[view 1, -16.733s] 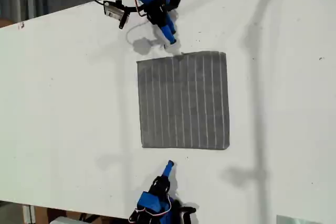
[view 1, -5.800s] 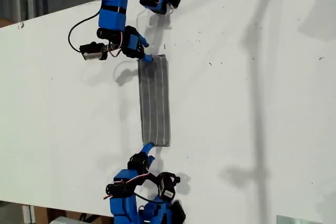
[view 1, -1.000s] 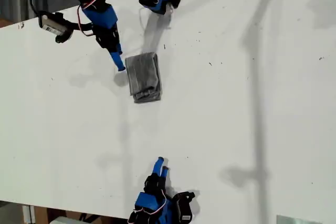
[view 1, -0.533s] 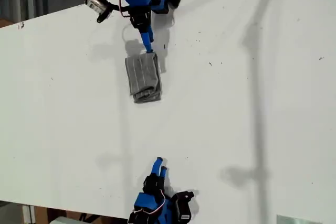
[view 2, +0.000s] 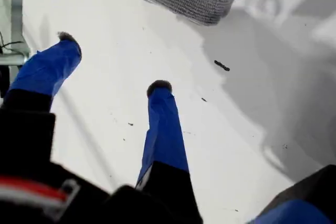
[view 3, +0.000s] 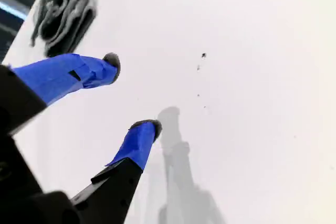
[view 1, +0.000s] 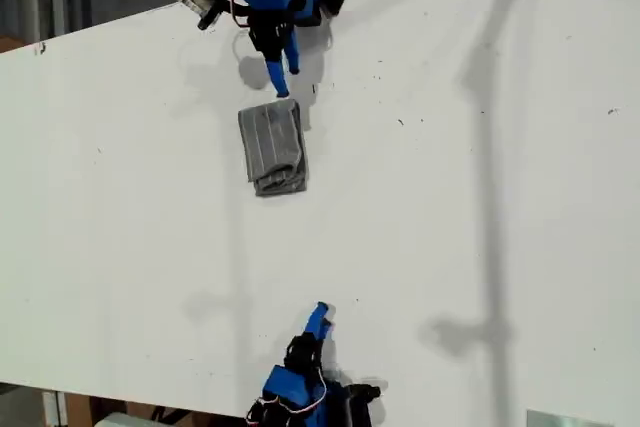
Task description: Grasp corners of a square towel and fold twice.
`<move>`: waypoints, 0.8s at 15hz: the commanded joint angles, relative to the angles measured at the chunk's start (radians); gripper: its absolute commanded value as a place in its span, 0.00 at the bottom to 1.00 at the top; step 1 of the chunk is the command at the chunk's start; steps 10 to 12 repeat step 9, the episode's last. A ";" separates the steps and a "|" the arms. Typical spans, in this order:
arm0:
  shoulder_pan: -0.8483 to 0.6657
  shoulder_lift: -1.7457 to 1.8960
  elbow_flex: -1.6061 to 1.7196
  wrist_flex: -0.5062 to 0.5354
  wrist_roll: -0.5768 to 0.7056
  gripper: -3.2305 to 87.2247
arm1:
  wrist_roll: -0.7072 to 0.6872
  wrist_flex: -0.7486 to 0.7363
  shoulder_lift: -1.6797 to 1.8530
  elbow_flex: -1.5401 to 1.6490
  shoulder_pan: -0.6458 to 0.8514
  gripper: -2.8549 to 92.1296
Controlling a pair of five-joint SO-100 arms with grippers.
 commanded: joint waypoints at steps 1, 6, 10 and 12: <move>0.064 0.003 0.006 -0.021 0.382 0.26 | 0.032 0.009 0.000 0.003 -0.012 0.35; 0.067 0.005 0.008 -0.021 0.376 0.23 | 0.023 0.002 0.000 0.009 -0.014 0.36; 0.067 0.005 0.008 -0.021 0.376 0.23 | 0.023 0.000 0.000 0.009 -0.043 0.35; 0.067 0.005 0.008 -0.021 0.376 0.23 | 0.023 0.000 0.000 0.009 -0.043 0.35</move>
